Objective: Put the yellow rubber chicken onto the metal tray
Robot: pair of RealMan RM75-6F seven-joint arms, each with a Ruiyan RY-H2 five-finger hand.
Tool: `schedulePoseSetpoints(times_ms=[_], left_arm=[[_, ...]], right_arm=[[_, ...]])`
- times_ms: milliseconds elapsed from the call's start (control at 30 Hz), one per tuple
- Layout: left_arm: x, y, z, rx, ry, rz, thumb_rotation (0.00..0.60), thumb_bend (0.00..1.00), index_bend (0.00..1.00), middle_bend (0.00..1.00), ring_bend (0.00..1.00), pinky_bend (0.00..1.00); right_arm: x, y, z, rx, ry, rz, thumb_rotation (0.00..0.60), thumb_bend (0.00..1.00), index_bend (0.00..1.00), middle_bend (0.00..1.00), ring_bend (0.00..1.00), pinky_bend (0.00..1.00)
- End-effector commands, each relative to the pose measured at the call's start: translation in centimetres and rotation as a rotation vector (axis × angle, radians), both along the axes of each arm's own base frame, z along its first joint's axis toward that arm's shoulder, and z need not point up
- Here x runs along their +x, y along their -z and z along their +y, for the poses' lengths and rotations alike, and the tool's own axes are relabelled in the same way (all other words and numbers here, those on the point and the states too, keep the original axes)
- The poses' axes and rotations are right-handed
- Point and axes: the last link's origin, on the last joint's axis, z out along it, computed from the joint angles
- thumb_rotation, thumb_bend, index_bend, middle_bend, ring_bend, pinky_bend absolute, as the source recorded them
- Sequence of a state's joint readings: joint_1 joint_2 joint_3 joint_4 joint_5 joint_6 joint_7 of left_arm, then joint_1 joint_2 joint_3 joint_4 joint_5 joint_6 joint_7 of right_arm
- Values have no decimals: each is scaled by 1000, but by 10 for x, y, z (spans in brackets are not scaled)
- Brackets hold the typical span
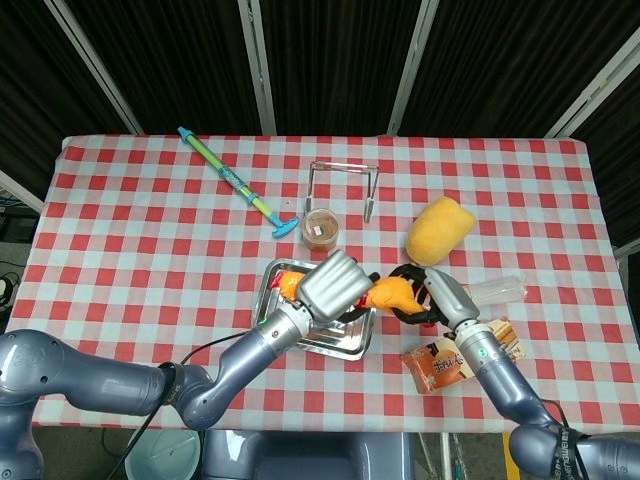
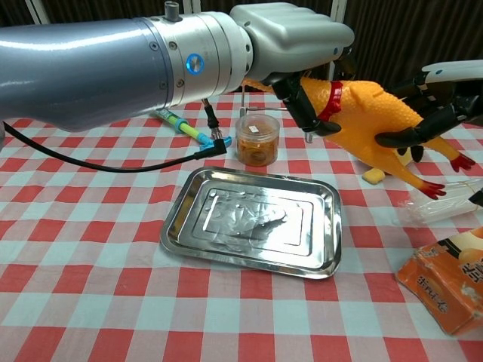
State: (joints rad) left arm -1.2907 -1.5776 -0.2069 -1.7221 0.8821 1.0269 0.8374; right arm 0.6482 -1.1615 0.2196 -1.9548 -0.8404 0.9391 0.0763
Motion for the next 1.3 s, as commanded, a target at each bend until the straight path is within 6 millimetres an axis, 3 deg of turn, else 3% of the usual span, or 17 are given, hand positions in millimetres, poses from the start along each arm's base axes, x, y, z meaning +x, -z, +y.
schedulePoseSetpoints(times_ms=[33, 200, 333, 400, 533, 567, 667, 733, 867, 1300], left_arm=[[0, 0, 0, -5, -3, -2, 600, 661, 603, 689, 618, 722], [0, 0, 0, -6, -5, -4, 600, 656, 603, 689, 618, 722], [-1, -1, 0, -10, -11, -7, 600, 655, 603, 689, 618, 722], [-1, -2, 0, -11, -12, -7, 600, 655, 603, 688, 618, 722], [-1, -4, 0, -8, -15, -14, 600, 649, 603, 688, 618, 722], [-1, -4, 1, -7, -15, -14, 600, 647, 603, 688, 618, 722], [0, -5, 1, -4, -15, -13, 600, 646, 602, 688, 618, 722], [0, -4, 1, -1, -12, -11, 600, 646, 602, 687, 618, 722], [1, -4, 1, 11, -7, -13, 600, 646, 602, 688, 618, 722], [-1, -2, 2, 28, 0, -7, 600, 645, 603, 688, 618, 722]], right_arm=[[0, 0, 0, -6, -1, 0, 600, 700, 743, 664, 674, 678], [-1, 0, 0, -19, -1, 2, 600, 734, 865, 807, 814, 773], [-2, 0, 0, -25, 1, -4, 600, 738, 855, 834, 833, 783], [-2, -1, 0, -24, -4, -3, 600, 738, 730, 787, 753, 751], [-1, -2, 3, 17, -35, 3, 600, 738, 333, 504, 440, 516], [0, -2, 4, 37, -49, -1, 600, 729, 275, 463, 401, 483], [-3, -3, 4, 60, -63, -1, 600, 601, 70, 294, 244, 371], [-5, -2, 6, 83, -77, 17, 600, 488, 3, 171, 120, 281], [-7, -4, 6, 108, -94, 30, 600, 401, 0, 72, 24, 214], [-9, -7, 6, 117, -94, 37, 600, 390, 0, 65, 16, 209]])
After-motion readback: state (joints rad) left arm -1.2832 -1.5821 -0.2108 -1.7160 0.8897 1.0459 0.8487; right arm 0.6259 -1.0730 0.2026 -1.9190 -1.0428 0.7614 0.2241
